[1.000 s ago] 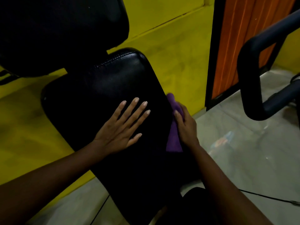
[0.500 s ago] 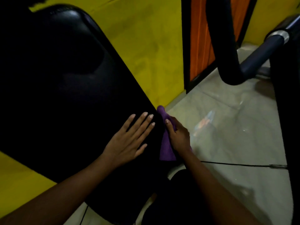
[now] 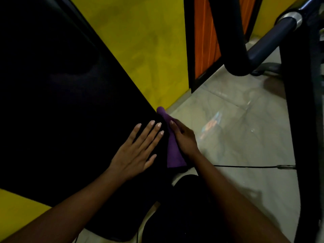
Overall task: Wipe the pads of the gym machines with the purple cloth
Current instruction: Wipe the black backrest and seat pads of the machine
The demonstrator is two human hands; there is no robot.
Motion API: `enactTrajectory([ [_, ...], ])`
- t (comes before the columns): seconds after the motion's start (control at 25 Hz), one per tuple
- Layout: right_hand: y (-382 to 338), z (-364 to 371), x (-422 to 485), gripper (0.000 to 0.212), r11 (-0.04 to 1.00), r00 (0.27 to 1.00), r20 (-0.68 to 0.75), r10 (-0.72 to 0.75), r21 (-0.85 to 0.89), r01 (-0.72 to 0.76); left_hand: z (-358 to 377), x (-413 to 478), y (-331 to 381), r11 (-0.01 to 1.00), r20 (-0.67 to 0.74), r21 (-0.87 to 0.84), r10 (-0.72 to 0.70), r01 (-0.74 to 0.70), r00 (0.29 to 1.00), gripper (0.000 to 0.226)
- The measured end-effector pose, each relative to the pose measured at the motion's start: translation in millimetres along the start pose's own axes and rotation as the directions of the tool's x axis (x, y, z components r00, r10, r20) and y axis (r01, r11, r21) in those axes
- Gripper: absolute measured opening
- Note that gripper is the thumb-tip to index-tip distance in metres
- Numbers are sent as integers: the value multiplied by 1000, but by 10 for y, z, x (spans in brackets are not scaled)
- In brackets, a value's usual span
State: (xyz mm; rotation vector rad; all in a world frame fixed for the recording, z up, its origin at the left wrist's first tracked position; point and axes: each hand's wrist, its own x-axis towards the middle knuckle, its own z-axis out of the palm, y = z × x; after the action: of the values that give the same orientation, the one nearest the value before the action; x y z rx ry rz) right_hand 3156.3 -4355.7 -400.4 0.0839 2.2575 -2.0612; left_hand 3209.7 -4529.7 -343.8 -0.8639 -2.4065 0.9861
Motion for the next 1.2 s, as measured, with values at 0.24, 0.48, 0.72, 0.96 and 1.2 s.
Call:
enactTrajectory([
  [0.24, 929, -185, -66, 36, 971, 969, -64, 238, 30, -236, 188, -3, 236, 994, -9, 21, 106, -106, 994, 68],
  [0.48, 798, -272, -36, 33, 966, 975, 16, 220, -145, -215, 230, -6, 260, 993, -47, 47, 111, -109, 993, 68],
  [0.72, 891, -167, -17, 40, 972, 973, -9, 232, 46, -232, 243, -9, 280, 994, -61, 51, 100, -97, 993, 69],
  [0.96, 924, -207, -231, 43, 954, 968, -189, 168, -217, -208, 203, 14, 309, 996, 3, 41, 84, -84, 996, 71],
  [1.2, 183, -188, -684, 59, 955, 971, -175, -161, -274, 109, -261, 79, 311, 768, 95, -608, -183, 202, 979, 64],
])
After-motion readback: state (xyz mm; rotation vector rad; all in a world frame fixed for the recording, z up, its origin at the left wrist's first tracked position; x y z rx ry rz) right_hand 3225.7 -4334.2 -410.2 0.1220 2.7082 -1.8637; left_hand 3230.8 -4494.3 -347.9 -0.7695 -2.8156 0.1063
